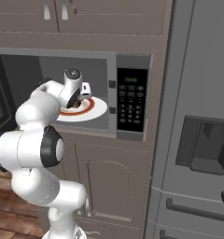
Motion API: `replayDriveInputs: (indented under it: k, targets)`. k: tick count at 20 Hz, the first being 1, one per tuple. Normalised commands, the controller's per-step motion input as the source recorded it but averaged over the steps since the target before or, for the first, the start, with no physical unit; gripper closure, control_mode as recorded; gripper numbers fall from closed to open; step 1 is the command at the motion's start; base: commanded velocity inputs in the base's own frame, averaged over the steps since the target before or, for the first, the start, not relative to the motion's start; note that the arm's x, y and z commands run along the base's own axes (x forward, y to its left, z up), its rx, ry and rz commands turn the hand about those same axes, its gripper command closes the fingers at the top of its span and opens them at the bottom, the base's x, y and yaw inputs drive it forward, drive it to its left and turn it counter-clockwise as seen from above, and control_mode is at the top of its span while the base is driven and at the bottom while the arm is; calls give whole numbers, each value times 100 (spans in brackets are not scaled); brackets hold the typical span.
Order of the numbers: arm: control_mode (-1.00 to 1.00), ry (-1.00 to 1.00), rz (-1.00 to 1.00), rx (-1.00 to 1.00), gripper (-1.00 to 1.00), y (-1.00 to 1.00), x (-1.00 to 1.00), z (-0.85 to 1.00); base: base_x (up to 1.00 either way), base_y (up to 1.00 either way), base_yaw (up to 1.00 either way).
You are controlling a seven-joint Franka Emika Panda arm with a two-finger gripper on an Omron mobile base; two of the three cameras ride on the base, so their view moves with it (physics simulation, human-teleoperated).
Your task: Retrieve the reheated potato from the microwave, then place the potato, cheese, and condiment on the cutting board.
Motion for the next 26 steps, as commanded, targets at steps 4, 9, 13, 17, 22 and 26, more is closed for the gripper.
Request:
replayDriveInputs:
  k: [4,9,13,17,22,26]
  targets:
    - [-100,0,1,0,-100,2,15,-10,0,0,0]
    - [-100,1,2,0,-100,1,9,-13,0,0,0]
    - [-100,3,4,0,-100,5,0,-27,0,0,0]
    - [-100,3,5,0,-100,2,0,-32,0,0,0]
    - [-100,1,5,0,-100,4,0,-29,0,0,0]
    - [-100,0,5,0,-100,8,0,-27,0,0,0]
